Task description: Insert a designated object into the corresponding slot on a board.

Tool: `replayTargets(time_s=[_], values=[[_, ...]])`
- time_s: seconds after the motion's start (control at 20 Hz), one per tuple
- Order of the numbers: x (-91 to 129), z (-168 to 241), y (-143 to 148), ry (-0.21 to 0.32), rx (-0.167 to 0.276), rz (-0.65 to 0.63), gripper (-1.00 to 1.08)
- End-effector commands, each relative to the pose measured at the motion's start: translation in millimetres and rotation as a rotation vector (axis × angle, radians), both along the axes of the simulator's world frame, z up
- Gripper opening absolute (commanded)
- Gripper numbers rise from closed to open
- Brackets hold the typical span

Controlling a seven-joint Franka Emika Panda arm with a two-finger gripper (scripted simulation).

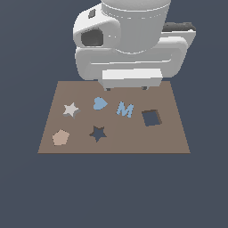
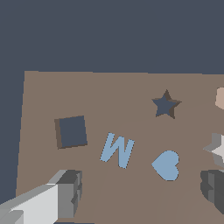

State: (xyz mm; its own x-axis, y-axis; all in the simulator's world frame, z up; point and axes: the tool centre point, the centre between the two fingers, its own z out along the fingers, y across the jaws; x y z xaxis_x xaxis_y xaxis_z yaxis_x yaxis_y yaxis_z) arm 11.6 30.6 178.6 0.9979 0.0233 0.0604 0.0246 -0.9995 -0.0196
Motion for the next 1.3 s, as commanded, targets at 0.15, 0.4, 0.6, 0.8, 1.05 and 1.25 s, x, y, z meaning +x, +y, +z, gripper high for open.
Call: replayTargets(time_s=[0.15, 0.4, 0.6, 0.8, 1.05, 1.25], values=[[-0.5, -0.5, -0.5, 0.000, 0.000, 0.005, 1.00], [-3.7, -3.7, -3.9, 0.001, -0.002, 0.036, 1.00], [-8.1, -8.2, -8.9, 0.002, -0.003, 0.080, 1.00], [-13.9, -14.5, -16.3, 0.004, -0.006, 0.142, 1.00], [-22.2, -24.7, -29.1, 0.007, -0.010, 0.243, 1.00], [-29.2, -34.7, -42.6, 0.009, -0.014, 0.342, 1.00]])
